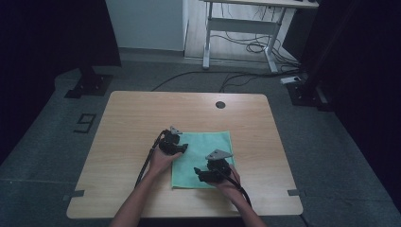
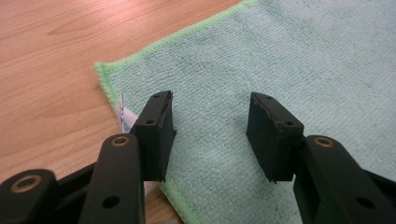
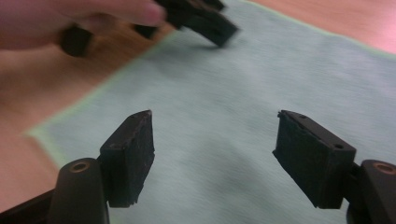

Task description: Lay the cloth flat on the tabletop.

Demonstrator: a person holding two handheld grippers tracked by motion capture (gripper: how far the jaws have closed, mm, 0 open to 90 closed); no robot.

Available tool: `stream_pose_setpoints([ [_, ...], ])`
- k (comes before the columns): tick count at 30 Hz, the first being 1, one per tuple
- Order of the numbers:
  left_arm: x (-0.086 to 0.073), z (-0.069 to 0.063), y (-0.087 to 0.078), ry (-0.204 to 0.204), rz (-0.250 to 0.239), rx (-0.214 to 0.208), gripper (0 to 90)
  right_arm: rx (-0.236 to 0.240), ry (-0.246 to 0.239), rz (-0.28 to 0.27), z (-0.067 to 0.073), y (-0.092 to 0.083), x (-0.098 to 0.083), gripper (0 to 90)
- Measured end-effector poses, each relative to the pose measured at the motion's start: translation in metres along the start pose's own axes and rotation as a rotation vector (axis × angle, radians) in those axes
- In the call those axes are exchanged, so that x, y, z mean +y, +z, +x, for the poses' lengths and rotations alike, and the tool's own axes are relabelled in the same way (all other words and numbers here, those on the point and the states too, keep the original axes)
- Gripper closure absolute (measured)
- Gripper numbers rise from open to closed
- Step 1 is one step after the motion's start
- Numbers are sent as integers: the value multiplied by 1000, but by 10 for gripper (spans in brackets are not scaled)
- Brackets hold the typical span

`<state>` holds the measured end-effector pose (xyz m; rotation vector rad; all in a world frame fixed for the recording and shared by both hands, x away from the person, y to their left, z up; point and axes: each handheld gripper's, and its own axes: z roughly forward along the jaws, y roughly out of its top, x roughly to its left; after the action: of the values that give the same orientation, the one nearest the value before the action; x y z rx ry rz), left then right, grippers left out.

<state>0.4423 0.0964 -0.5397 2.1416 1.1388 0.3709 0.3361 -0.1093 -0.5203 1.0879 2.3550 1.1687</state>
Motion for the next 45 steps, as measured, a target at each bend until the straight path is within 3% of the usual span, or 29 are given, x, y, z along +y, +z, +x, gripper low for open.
stream_pose_setpoints([
  [1,0,1,0,-5,-3,-4,509,29,-1,14,7,9,-1,282],
  [6,-1,2,0,-15,-6,-13,510,57,5,19,17,27,-1,268],
  [8,-1,3,0,-13,-9,-17,513,74,-5,32,21,34,-2,239],
  [9,-1,4,-1,-13,-8,-22,513,83,-33,64,26,39,-5,202],
  [14,-1,7,0,-29,-16,-38,516,45,-80,72,39,40,-10,178],
  [15,-1,7,0,-27,-17,-35,517,18,-98,64,44,39,-13,178],
  [20,-1,5,0,-19,-15,-25,516,3,-88,53,49,36,-16,192],
  [24,-2,4,0,-19,-19,-22,514,20,-90,63,50,34,-16,189],
  [25,-2,4,0,-21,-18,-24,511,43,-55,44,49,32,-12,199],
  [28,-2,4,0,-22,-19,-23,510,41,-46,13,50,30,-6,203],
  [31,-2,4,0,-23,-19,-23,510,38,-59,14,54,35,2,198],
  [35,-3,5,-1,-24,-23,-28,510,50,-92,71,65,51,-4,163],
  [45,-3,4,0,-28,-30,-20,511,48,-144,91,76,45,-8,143],
])
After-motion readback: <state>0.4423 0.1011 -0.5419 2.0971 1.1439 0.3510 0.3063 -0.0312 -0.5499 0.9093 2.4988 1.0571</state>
